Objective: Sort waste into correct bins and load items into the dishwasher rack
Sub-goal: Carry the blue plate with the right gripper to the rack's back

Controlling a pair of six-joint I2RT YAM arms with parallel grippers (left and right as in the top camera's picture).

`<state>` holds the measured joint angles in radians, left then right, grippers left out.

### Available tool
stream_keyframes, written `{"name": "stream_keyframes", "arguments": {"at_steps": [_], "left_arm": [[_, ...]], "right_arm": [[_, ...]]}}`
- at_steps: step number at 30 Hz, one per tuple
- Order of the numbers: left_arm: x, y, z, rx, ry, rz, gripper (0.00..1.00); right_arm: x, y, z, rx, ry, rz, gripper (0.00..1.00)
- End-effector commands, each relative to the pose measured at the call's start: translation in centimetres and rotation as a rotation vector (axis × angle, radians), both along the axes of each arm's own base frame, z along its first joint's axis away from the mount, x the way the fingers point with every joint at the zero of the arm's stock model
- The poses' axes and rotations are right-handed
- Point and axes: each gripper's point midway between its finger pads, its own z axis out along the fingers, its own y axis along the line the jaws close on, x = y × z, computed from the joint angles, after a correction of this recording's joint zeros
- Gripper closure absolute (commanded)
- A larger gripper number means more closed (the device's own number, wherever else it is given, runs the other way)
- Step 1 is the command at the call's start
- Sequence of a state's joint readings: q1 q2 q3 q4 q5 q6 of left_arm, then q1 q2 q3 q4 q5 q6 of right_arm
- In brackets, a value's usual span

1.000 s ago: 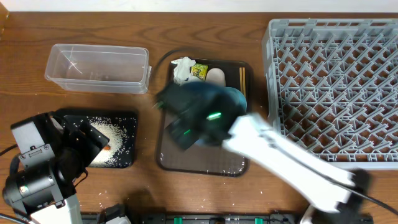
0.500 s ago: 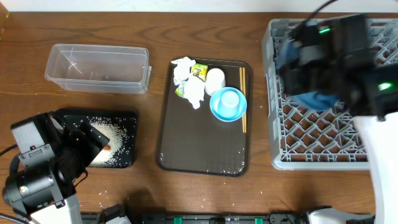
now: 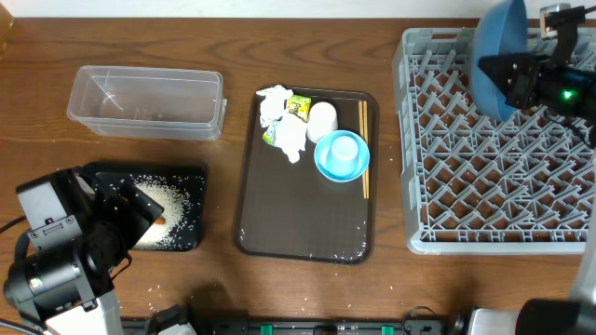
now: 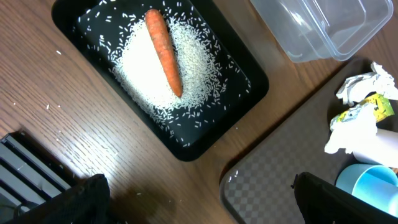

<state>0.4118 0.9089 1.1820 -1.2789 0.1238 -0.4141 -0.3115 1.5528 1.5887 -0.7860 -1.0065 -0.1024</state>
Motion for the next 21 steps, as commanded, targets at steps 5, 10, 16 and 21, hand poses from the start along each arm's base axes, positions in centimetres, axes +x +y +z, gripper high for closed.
{"name": "stream_keyframes", "arguments": {"at_steps": [5,10,16,21], "left_arm": [[-0.2,0.2,-0.2,0.011,0.014,0.001,0.03],[-0.2,0.2,-0.2,0.011,0.014,0.001,0.03],[-0.2,0.2,-0.2,0.011,0.014,0.001,0.03],[-0.2,0.2,-0.2,0.011,0.014,0.001,0.04]], "right_arm": [[0.8,0.8,-1.5,0.206,-0.196,0.282,0.99],[3.1,-0.1,-5.2,0.218,-0.177,0.279,0.99],[5.1,-0.9,-8.8,0.276,-0.095,0.26,0.99],[5.7,-1.8,-9.9,0.305,-0.039,0.221,0.99]]}}
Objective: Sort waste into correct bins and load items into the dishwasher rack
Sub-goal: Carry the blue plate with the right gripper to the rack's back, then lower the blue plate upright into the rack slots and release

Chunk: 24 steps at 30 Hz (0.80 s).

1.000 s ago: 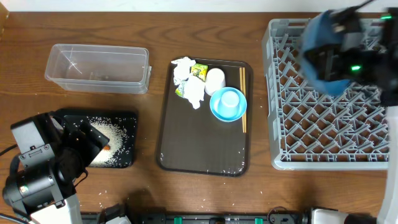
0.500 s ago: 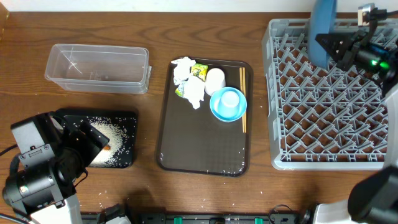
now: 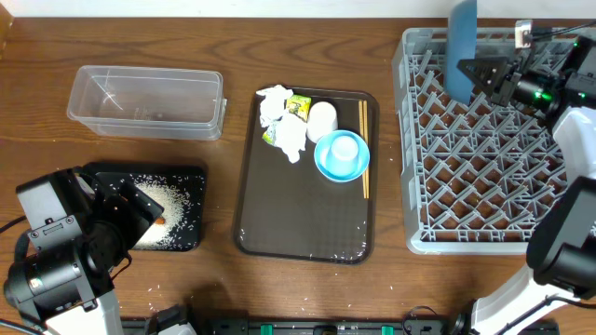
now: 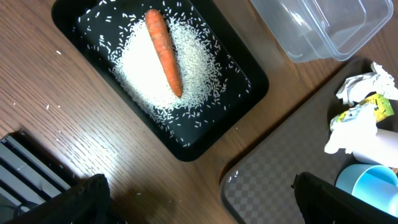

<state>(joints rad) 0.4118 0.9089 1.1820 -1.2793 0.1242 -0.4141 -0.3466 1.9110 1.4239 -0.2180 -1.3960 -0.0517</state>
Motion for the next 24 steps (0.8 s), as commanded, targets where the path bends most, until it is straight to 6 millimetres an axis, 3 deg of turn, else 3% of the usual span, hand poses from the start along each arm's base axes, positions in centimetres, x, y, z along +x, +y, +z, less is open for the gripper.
{"name": "stream_keyframes", "arguments": {"at_steps": [1,10,14,15,16,19,21,24], "left_arm": [[-0.2,0.2,-0.2,0.011,0.014,0.001,0.03],[-0.2,0.2,-0.2,0.011,0.014,0.001,0.04],[-0.2,0.2,-0.2,0.011,0.014,0.001,0.04],[-0.2,0.2,-0.2,0.011,0.014,0.001,0.04],[-0.2,0.2,-0.2,0.011,0.014,0.001,0.04],[-0.2,0.2,-0.2,0.011,0.014,0.001,0.03],[-0.2,0.2,-0.2,0.011,0.014,0.001,0.04],[-0.2,0.2,-0.2,0.011,0.014,0.001,0.03]], "right_arm": [[0.0,-1.2,0.0,0.043,0.068,-0.027,0.99],[0.4,-5.2,-0.2,0.088,0.181,-0.158,0.99],[0.2,-7.0,-0.3,0.106,0.207,-0.203,0.81],[0.2,-7.7,-0.2,0.111,0.215,-0.222,0.68],[0.2,-8.2,-0.3,0.115,0.229,-0.243,0.64],[0.1,-10.6,-0.4,0.113,0.28,-0.347,0.63],[-0.2,-12.3,-0.4,0.087,0.308,-0.435,0.49],[-1.1,-14.6,-0.6,0.001,0.356,-0.589,0.46]]}}
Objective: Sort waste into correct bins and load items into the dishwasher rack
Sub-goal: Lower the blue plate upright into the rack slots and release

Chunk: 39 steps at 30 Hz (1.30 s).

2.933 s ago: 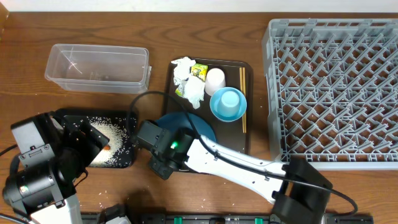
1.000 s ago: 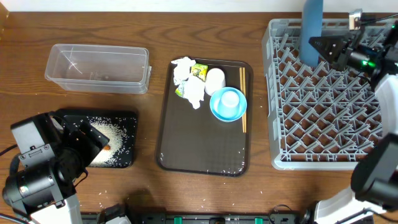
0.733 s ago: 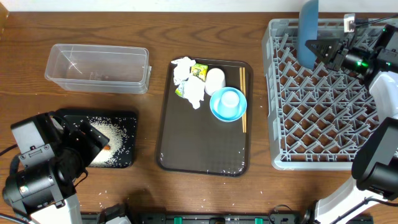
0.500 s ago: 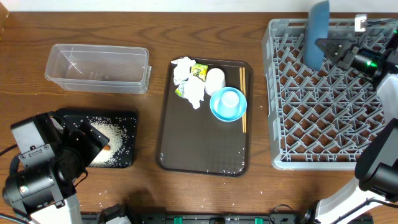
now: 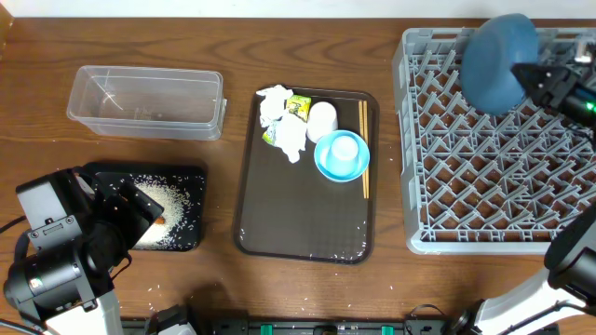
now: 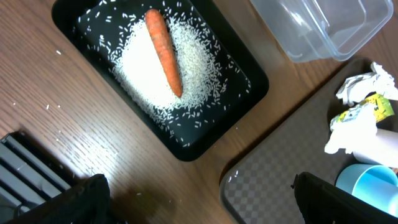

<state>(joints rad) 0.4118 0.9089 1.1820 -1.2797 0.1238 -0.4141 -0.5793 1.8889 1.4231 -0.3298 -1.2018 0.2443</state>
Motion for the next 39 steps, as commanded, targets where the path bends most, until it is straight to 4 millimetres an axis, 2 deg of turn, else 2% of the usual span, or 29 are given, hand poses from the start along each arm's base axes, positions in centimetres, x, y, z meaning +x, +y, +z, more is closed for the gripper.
{"name": "stream_keyframes", "arguments": {"at_steps": [1,5,9,11,13,15,19,21,22,23,26,29,33,39], "left_arm": [[-0.2,0.2,-0.2,0.011,0.014,0.001,0.04],[-0.2,0.2,-0.2,0.011,0.014,0.001,0.03],[-0.2,0.2,-0.2,0.011,0.014,0.001,0.04],[-0.2,0.2,-0.2,0.011,0.014,0.001,0.04],[-0.2,0.2,-0.2,0.011,0.014,0.001,0.04],[-0.2,0.2,-0.2,0.011,0.014,0.001,0.04],[-0.2,0.2,-0.2,0.011,0.014,0.001,0.04],[-0.2,0.2,-0.2,0.011,0.014,0.001,0.04],[-0.2,0.2,-0.2,0.011,0.014,0.001,0.03],[-0.2,0.2,-0.2,0.011,0.014,0.001,0.04],[-0.2,0.2,-0.2,0.011,0.014,0.001,0.04],[-0.2,0.2,-0.2,0.011,0.014,0.001,0.04],[-0.2,0.2,-0.2,0.011,0.014,0.001,0.04],[-0.2,0.2,-0.2,0.011,0.014,0.001,0.03]], "right_arm": [[-1.0,-3.1,1.6,-0.166,0.047,-0.182,0.44],[-3.1,-5.1,2.5,-0.332,0.145,-0.344,0.02],[-5.9,-7.2,5.4,-0.459,0.205,-0.527,0.01],[-6.9,-6.9,7.6,-0.49,0.177,-0.556,0.01],[-7.6,-5.7,9.8,-0.505,0.127,-0.554,0.01],[-7.8,-4.1,11.4,-0.519,0.08,-0.533,0.08],[-6.5,0.0,12.6,-0.561,0.006,-0.443,0.7],[-5.4,1.7,12.0,-0.593,0.01,-0.419,0.9],[-4.8,2.4,11.5,-0.614,0.017,-0.411,0.96],[-4.1,3.4,11.0,-0.647,0.016,-0.391,0.99],[-1.9,5.8,8.9,-0.733,0.033,-0.358,0.99],[0.3,6.4,6.7,-0.779,0.055,-0.365,0.99],[2.6,6.0,4.2,-0.786,0.071,-0.367,0.99],[3.8,3.0,1.3,-0.823,0.141,-0.429,0.99]]}}
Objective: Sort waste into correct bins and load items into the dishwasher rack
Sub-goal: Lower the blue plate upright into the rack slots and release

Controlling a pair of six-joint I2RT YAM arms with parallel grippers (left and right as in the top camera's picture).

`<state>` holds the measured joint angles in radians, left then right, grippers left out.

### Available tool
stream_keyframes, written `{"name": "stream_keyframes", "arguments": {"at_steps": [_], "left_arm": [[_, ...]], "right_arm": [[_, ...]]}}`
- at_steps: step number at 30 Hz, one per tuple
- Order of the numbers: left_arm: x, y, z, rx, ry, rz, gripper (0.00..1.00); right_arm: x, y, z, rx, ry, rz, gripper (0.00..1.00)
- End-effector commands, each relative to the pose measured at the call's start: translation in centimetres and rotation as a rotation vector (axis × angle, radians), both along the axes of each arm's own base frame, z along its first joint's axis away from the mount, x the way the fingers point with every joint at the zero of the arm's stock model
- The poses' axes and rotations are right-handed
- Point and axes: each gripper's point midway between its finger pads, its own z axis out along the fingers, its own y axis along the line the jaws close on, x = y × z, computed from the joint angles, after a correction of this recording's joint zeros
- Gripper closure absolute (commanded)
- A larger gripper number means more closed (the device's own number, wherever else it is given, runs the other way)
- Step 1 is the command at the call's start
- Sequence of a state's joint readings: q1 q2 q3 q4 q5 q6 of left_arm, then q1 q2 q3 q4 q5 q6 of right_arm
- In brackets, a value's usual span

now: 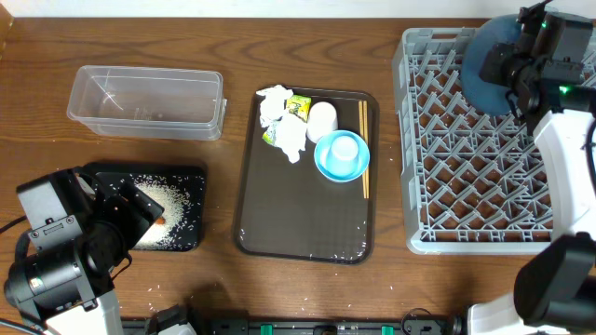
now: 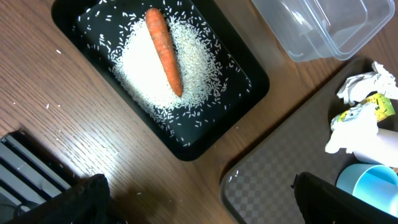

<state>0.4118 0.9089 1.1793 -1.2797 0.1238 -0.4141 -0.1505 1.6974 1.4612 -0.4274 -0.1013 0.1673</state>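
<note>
A blue bowl [image 1: 482,58] stands on its edge over the back rows of the grey dishwasher rack [image 1: 484,167]. My right gripper [image 1: 514,63] is at the bowl's right rim, shut on it. The brown tray [image 1: 298,214] holds a blue cup [image 1: 341,154], a white cup [image 1: 321,119], chopsticks [image 1: 363,149], crumpled white paper [image 1: 279,116] and a yellow-green wrapper [image 1: 298,106]. My left gripper [image 2: 199,202] hangs open over the table between the black tray [image 2: 249,87] and the brown tray, with nothing between its fingers.
A carrot [image 2: 164,51] lies on loose rice in the black tray at the front left. A clear plastic bin [image 1: 147,70] stands at the back left. Rice grains are scattered on the table near the left arm's base.
The blue bowl has shifted a little to the left over the rack's back rows, and my right wrist now sits close behind it. The left arm has not moved.
My right gripper held the blue bowl tilted above the rack's back right corner. Then the bowl was edge-on further left, then turned with its underside up. Now it stands on edge at the back rows. The tray's items and the left arm stayed put.
</note>
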Motion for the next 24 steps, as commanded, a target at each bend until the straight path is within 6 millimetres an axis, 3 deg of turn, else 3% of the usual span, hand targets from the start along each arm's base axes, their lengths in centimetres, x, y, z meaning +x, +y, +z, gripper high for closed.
{"name": "stream_keyframes", "arguments": {"at_steps": [1,12,15,18,20,21,24], "left_arm": [[-0.2,0.2,-0.1,0.012,0.011,0.001,0.04],[-0.2,0.2,-0.1,0.012,0.011,0.001,0.04],[-0.2,0.2,-0.1,0.012,0.011,0.001,0.03],[-0.2,0.2,-0.1,0.012,0.011,0.001,0.03],[-0.2,0.2,-0.1,0.012,0.011,0.001,0.04],[-0.2,0.2,-0.1,0.012,0.011,0.001,0.04],[-0.2,0.2,-0.1,0.012,0.011,0.001,0.03]], "right_arm": [[0.0,-2.4,-0.4,-0.056,0.014,-0.071,0.99],[-2.2,-6.4,-0.3,-0.108,0.069,-0.209,0.99],[-3.0,-6.5,1.2,-0.102,0.045,-0.222,0.96],[-4.2,-6.1,4.1,-0.085,-0.012,-0.24,0.91],[-5.5,-5.5,6.3,-0.051,-0.056,-0.251,0.8],[-6.1,-4.9,7.5,-0.035,-0.079,-0.228,0.68],[-7.8,-2.2,10.5,0.03,-0.142,-0.118,0.16]]}}
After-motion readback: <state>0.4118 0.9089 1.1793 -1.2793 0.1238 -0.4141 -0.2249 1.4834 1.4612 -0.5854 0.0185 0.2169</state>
